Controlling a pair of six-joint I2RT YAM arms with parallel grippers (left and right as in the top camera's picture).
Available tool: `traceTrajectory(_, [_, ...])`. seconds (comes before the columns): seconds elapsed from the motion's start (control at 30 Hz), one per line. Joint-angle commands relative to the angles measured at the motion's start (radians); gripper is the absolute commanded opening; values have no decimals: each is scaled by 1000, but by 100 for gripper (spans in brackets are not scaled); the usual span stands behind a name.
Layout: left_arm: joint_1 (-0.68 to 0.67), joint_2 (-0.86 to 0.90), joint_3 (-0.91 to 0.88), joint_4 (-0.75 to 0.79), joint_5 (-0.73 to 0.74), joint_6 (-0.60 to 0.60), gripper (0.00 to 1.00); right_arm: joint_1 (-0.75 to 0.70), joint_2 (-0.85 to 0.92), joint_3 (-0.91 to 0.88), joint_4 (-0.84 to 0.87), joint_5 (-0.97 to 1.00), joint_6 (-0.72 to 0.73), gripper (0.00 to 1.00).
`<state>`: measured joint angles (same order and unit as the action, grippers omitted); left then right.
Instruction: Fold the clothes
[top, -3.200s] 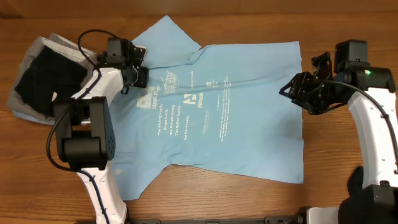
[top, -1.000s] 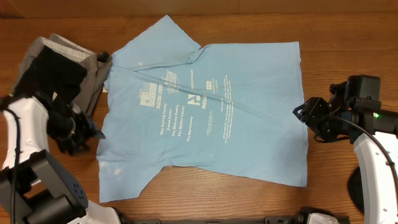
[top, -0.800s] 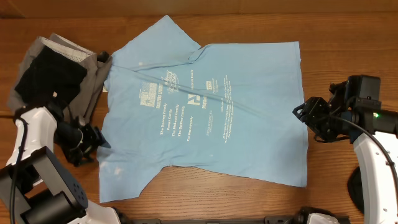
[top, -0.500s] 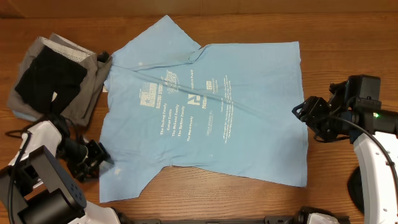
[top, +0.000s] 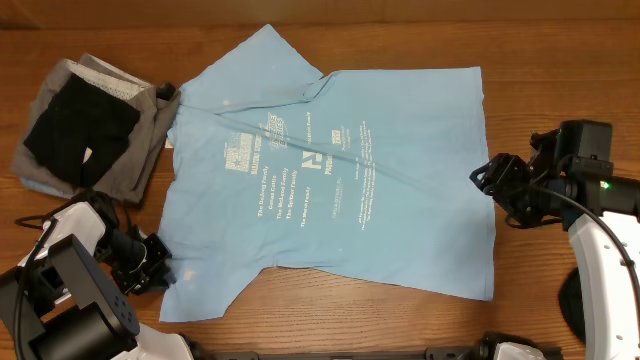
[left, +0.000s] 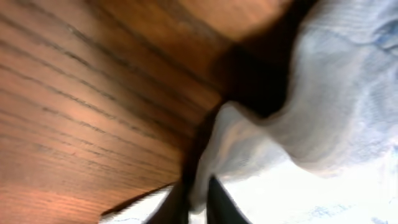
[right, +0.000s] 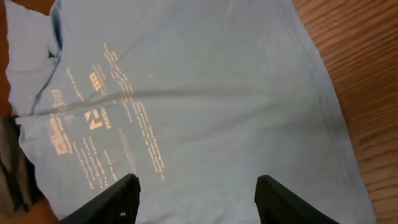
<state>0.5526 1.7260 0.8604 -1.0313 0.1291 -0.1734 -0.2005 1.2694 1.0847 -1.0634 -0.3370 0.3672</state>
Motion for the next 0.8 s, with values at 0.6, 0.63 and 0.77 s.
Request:
traceTrajectory(0.6, [5, -19, 178, -173, 366, 182, 4, -212, 129, -214, -189, 89, 249, 66])
traceTrajectory(0.63, [5, -19, 178, -172, 366, 183, 4, -211, 132, -241, -177, 88, 262, 65])
traceTrajectory(0.77, [5, -21, 178, -172, 365, 197, 4, -212, 134, -357, -119, 88, 350, 52])
